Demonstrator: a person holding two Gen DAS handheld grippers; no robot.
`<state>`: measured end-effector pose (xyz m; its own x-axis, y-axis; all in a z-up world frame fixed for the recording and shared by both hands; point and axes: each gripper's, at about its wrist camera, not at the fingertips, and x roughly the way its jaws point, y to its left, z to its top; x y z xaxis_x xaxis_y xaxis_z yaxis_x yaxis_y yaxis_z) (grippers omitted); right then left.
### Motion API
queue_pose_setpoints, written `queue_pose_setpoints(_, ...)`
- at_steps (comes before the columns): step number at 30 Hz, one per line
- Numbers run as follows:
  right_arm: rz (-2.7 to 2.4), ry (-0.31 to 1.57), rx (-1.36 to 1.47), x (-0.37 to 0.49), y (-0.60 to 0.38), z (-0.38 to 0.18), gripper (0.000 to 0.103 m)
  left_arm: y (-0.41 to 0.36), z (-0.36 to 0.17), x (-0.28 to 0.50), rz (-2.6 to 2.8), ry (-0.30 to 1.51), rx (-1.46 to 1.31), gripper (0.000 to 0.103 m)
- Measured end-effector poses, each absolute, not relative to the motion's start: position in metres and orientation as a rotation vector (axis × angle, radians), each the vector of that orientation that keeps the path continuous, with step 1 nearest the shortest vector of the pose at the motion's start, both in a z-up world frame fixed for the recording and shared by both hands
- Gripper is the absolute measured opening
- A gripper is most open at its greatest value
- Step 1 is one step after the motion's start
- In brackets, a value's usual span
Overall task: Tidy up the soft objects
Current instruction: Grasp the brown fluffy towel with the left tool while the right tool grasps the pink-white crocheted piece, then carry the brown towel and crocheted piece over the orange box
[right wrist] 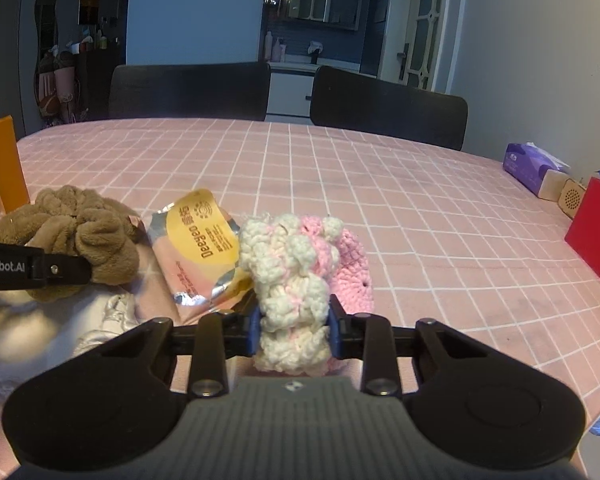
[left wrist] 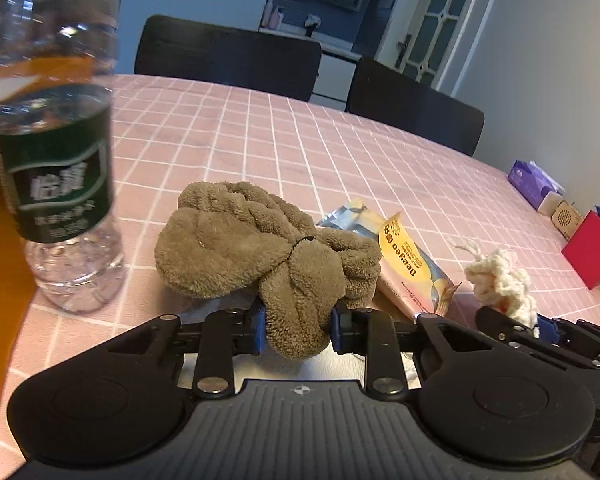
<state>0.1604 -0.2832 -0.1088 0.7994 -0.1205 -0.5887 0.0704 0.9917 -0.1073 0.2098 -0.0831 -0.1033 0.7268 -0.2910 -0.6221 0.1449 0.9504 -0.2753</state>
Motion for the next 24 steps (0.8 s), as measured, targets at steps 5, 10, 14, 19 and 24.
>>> queue_pose_setpoints(5,-0.088,0.586,-0.078,0.139,-0.276,-0.087,0.031,-0.074,-0.088,0.188,-0.253,0.66,-0.201,0.032)
queue_pose_setpoints(10,-0.043,0.54,-0.063,0.115,-0.269,-0.064,0.031,-0.066,-0.068,0.164,-0.28,0.607,-0.179,0.032)
queue_pose_setpoints(14,-0.008,0.514,-0.052,0.096,-0.262,-0.047,0.031,-0.06,-0.054,0.142,-0.305,0.567,-0.161,0.032)
queue_pose_setpoints(19,0.048,0.491,-0.031,0.073,-0.252,-0.028,0.031,-0.048,-0.043,0.116,-0.338,0.529,-0.152,0.032)
queue_pose_setpoints(24,0.12,0.471,-0.035,0.052,-0.237,-0.011,0.031,-0.03,-0.033,0.092,-0.35,0.505,-0.155,0.032)
